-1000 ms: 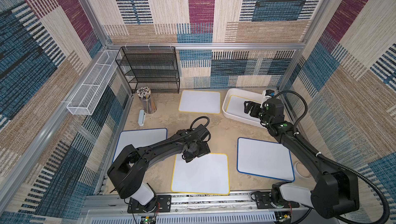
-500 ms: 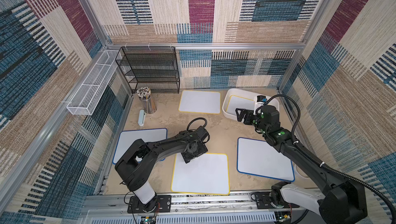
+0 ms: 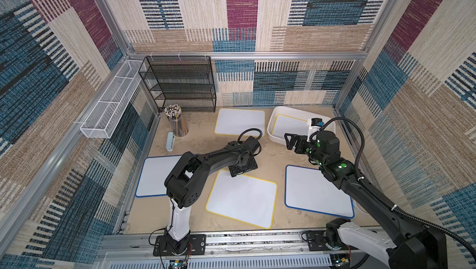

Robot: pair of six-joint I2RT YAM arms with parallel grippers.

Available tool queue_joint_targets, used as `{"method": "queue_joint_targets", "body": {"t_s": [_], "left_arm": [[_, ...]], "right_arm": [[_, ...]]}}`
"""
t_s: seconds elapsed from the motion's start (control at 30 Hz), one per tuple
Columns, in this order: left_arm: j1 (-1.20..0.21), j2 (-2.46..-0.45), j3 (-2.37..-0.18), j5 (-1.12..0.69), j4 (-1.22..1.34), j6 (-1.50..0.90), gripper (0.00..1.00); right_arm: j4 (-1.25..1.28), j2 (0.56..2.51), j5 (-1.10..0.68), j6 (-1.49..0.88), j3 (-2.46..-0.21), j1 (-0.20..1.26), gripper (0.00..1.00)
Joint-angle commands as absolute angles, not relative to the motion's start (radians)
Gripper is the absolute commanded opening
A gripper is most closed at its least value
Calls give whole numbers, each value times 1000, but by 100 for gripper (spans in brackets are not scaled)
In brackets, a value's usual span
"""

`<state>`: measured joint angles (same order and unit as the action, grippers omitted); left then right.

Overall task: Put the whiteboard into the storage box
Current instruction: Move the whiteboard to the center of the board.

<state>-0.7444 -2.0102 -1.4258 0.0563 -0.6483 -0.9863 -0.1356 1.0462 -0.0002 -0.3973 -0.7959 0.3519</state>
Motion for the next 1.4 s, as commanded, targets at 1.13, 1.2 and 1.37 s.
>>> {"method": "queue_joint_targets", "body": {"t_s": [1.13, 1.2, 1.37], "left_arm": [[-637, -1336, -838, -12, -605, -1109, 91], [-637, -1294, -769, -20, -567, -1155, 91], [-636, -1307, -690, -59, -476, -1201, 91]], "right_arm": [[-21, 1226, -101, -365, -750, 566, 100], [4, 1272, -134, -381, -741, 582, 100], [38, 1382, -166, -398, -730, 618, 100]]}}
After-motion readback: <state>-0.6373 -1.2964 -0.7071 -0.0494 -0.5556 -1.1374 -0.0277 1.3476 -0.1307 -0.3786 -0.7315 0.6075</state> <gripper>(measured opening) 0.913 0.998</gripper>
